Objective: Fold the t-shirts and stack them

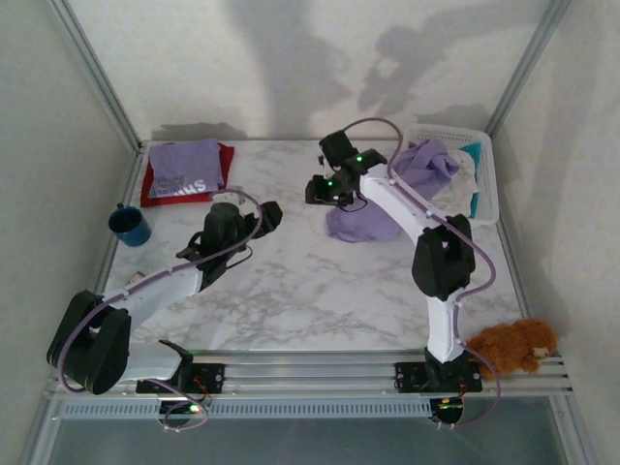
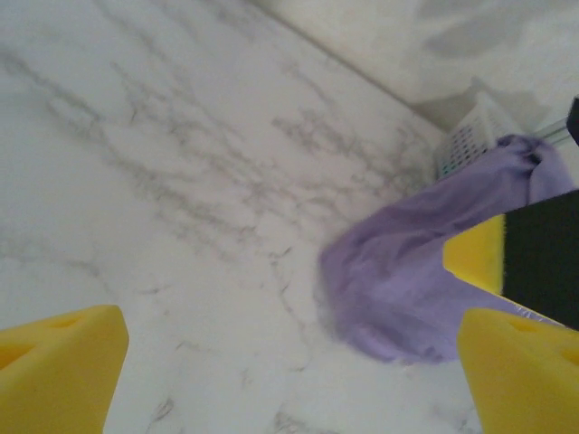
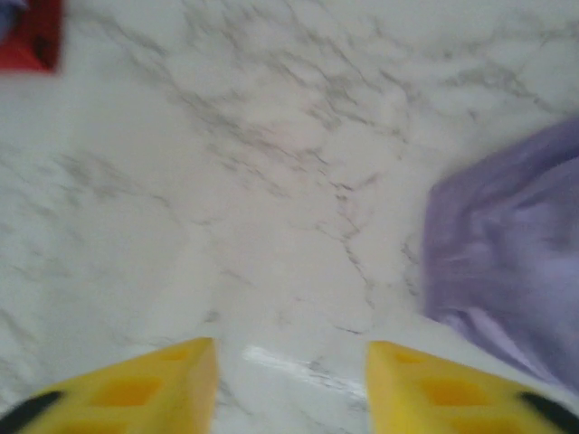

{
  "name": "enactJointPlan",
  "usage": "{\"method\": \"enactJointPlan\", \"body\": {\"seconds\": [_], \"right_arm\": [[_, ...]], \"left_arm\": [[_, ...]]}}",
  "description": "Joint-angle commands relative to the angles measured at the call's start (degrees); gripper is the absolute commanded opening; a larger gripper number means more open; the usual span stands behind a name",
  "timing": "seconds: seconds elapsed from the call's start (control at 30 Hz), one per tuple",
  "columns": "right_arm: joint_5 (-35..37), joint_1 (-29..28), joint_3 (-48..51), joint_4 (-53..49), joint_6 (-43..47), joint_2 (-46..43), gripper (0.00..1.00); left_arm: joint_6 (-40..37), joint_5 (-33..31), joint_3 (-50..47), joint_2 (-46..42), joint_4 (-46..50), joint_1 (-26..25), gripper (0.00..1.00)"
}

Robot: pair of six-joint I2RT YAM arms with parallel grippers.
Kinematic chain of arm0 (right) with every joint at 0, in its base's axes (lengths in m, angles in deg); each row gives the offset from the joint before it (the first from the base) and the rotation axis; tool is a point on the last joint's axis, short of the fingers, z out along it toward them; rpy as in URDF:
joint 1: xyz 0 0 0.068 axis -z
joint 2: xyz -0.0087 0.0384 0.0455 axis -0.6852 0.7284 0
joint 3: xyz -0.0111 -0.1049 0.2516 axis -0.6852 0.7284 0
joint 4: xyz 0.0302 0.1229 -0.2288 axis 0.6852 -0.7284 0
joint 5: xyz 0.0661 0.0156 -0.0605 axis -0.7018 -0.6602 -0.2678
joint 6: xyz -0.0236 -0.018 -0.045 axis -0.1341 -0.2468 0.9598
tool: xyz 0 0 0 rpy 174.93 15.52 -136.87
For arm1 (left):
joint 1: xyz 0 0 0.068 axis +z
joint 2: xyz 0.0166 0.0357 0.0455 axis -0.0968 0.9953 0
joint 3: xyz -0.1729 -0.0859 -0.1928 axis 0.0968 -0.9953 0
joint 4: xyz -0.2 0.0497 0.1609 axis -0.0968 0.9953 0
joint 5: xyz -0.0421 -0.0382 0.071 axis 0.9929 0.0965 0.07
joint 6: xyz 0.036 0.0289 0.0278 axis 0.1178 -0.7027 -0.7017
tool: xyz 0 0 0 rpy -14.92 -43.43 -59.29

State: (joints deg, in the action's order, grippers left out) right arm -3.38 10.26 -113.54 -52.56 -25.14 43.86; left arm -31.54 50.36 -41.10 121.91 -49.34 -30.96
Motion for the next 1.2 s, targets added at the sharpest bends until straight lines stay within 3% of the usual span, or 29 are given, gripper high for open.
{"method": "enactJointPlan", "body": {"seconds": [0.0,0.27,0.57,0.77,1.03,1.17], "right_arm": [[3.01,0.98,-5.4,-2.97,0.47,-5.06,0.55],[6.54,9.92,4.16,-5.27,3.08,-17.77,0.59],[4.21,21.06,18.47,-3.91,4.1,-30.74,0.61],[2.73,25.73,22.11,-3.79,5.38,-34.19,0.61],[-0.24,28.54,22.49,-3.44,6.42,-34.57,0.61],[-0.43,28.95,22.95,-3.7,7.04,-35.05,0.61]], "left_arm": [[0.3,2.03,-0.39,0.21,0.94,-0.47,0.92],[-3.0,8.11,14.88,19.34,4.15,-7.02,0.81],[-8.45,2.48,42.81,43.58,22.67,-14.15,0.67],[-11.64,-3.42,56.18,52.55,34.88,-17.26,0.61],[-11.79,-10.56,64.52,59.29,42.69,-18.54,0.54],[-12.03,-10.41,65.91,60.53,44.09,-18.54,0.42]]}}
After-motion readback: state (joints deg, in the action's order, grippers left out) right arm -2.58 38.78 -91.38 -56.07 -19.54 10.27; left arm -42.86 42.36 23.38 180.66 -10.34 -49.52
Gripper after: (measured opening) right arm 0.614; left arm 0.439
